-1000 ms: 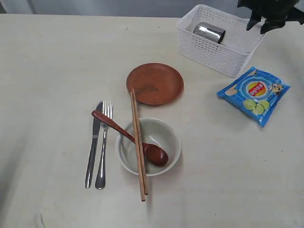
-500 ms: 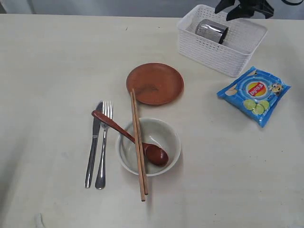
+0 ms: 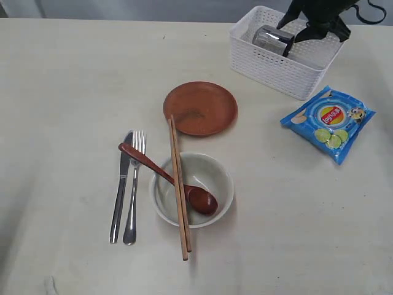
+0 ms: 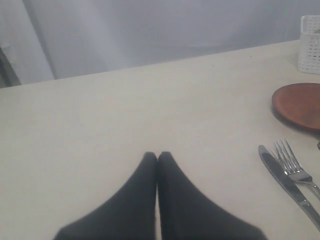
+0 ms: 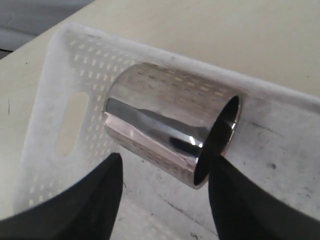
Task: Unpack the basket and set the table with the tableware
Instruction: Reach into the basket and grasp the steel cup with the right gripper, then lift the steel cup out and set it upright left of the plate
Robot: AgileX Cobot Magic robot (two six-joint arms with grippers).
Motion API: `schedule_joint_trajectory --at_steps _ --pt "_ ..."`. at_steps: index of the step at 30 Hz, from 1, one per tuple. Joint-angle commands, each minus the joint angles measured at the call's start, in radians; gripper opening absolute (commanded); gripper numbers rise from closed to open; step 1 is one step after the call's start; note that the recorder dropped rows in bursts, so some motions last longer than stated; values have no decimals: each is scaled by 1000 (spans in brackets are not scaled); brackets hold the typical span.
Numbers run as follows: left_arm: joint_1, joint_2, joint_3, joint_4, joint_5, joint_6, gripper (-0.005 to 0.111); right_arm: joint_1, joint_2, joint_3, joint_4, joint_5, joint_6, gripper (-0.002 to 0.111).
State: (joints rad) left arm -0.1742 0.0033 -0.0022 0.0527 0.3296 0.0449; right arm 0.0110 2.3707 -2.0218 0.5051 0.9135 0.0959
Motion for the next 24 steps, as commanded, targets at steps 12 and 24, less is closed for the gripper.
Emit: schedule_joint_trajectory --at_steps 12,24 --pt "2 -3 2 -2 -8 0 0 9 77 -5 124 -82 -42 50" --pt "2 -3 2 -2 -8 0 0 9 71 -12 179 -41 -193 0"
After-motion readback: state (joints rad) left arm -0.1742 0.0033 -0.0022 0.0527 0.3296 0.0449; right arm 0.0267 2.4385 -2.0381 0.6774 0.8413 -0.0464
